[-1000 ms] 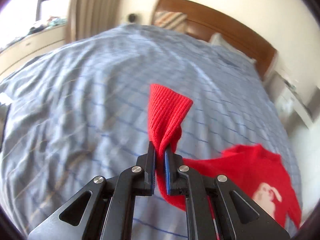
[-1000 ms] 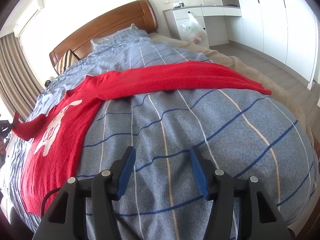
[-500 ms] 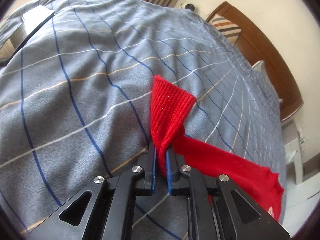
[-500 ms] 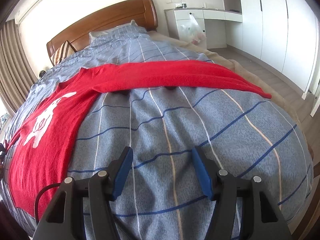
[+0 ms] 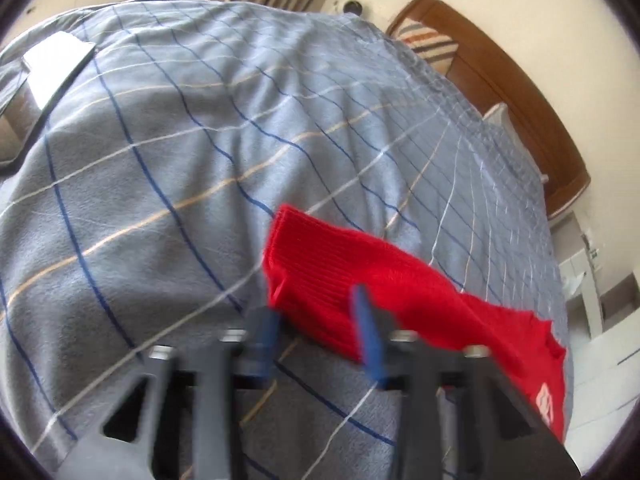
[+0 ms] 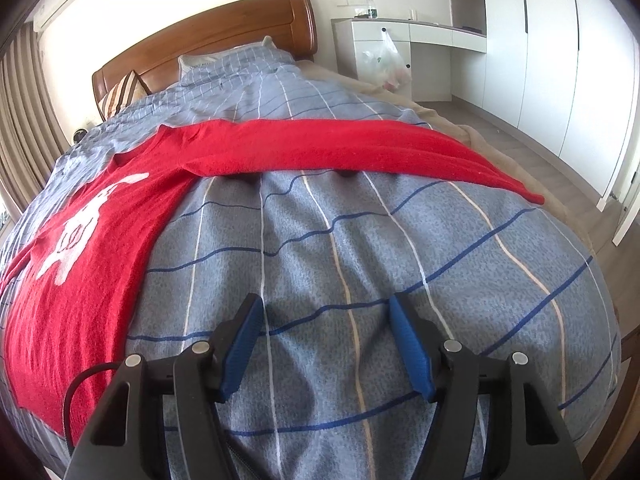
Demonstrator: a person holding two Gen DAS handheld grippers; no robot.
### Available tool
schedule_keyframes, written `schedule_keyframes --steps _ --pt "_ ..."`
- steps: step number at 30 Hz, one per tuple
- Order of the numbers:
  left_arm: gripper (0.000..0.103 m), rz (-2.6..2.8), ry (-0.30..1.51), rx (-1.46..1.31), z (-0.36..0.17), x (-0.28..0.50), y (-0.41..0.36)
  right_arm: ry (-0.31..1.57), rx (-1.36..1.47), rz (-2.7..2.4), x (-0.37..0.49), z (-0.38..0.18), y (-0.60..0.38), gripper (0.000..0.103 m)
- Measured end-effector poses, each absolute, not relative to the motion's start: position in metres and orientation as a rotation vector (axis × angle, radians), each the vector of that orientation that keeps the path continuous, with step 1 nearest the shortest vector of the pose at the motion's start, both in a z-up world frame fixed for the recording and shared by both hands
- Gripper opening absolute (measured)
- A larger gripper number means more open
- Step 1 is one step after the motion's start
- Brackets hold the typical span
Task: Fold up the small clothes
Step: 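Open the left tool and withdraw from the folded sleeve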
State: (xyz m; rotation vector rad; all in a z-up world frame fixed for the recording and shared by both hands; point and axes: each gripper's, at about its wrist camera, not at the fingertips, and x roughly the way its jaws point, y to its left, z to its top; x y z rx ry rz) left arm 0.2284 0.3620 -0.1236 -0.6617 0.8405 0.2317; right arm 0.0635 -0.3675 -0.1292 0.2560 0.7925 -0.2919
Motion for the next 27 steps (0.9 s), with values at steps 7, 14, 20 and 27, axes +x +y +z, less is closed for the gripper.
schedule_keyframes --steps 7,14,20,27 --pt "0.001 0.492 0.849 -0.472 -0.120 0.222 0.363 0.792 0.251 -0.295 0.063 -0.129 -0.366 0.066" --pt "0.014 0.492 0.841 -0.371 -0.121 0.222 0.346 0.783 0.264 -0.290 0.062 -0.128 -0.370 0.065" --pt "0.071 0.352 0.691 -0.305 -0.080 0.173 0.300 0.658 0.238 -0.284 0.049 -0.106 -0.363 0.067" --pt "0.092 0.067 0.683 -0.132 -0.080 0.188 0.201 0.654 0.143 -0.253 0.071 -0.109 -0.349 0.072"
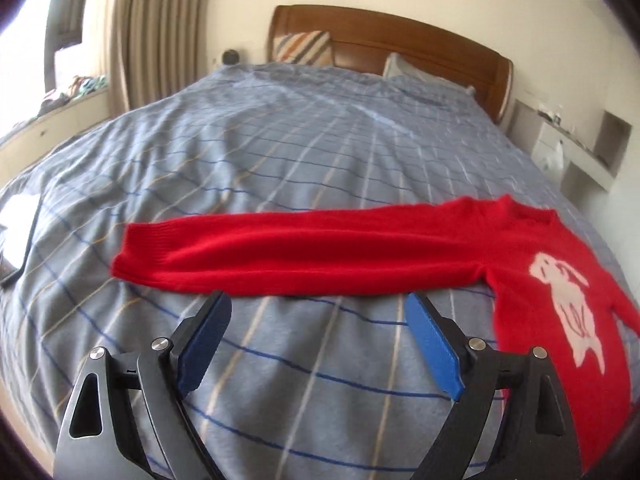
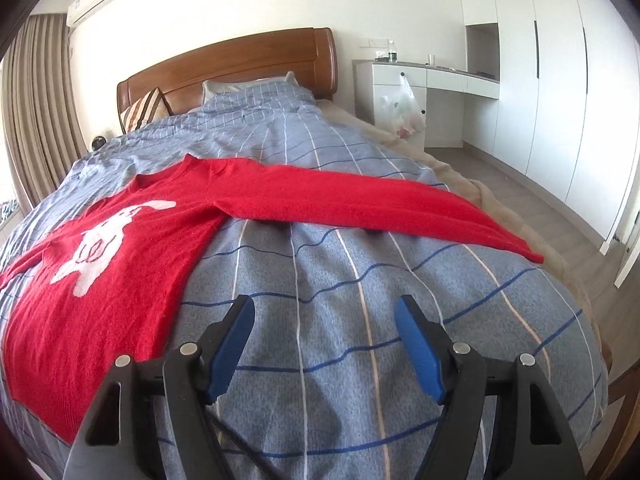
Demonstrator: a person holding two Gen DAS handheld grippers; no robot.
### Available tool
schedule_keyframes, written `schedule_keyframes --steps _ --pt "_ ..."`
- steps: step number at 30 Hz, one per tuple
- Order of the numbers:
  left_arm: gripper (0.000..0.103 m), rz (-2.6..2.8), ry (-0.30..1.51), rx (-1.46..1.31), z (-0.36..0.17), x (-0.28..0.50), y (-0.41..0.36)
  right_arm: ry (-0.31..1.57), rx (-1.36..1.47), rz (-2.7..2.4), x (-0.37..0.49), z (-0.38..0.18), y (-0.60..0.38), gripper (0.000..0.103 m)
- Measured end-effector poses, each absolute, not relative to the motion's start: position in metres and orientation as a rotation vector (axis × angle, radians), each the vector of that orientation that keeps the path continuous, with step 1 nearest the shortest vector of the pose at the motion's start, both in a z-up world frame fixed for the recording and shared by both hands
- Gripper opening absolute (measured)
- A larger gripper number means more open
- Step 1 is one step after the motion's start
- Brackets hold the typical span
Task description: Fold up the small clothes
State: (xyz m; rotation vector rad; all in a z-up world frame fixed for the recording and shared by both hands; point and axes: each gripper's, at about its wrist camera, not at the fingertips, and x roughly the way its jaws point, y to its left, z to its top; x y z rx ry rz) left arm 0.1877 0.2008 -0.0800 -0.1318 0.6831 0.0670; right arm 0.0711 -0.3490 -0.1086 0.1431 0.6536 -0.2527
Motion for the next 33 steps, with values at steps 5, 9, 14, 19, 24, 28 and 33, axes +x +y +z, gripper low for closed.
schedule_keyframes --steps 5,9,14,19,24,28,33 --pt "0.101 0.066 0.842 -0.136 -0.127 0.227 0.190 0.749 0.145 -0.249 0.087 -0.133 -0.351 0.074" --pt "0.103 0.091 0.824 -0.104 -0.130 0.222 0.187 0.769 0.094 -0.264 0.090 -0.143 -0.345 0.080" --pt "0.103 0.076 0.817 -0.101 -0.134 0.218 0.185 0.766 0.065 -0.275 0.090 -0.146 -0.340 0.083" --pt "0.103 0.080 0.818 -0.097 -0.134 0.219 0.184 0.763 0.067 -0.277 0.089 -0.148 -0.340 0.084" --pt "0.103 0.080 0.818 -0.097 -0.134 0.220 0.185 0.761 0.059 -0.282 0.090 -0.149 -0.339 0.086" --pt "0.103 0.080 0.817 -0.097 -0.134 0.220 0.184 0.758 0.059 -0.280 0.090 -0.149 -0.339 0.087" --pt "0.103 0.080 0.818 -0.097 -0.134 0.220 0.184 0.755 0.056 -0.285 0.088 -0.149 -0.340 0.087"
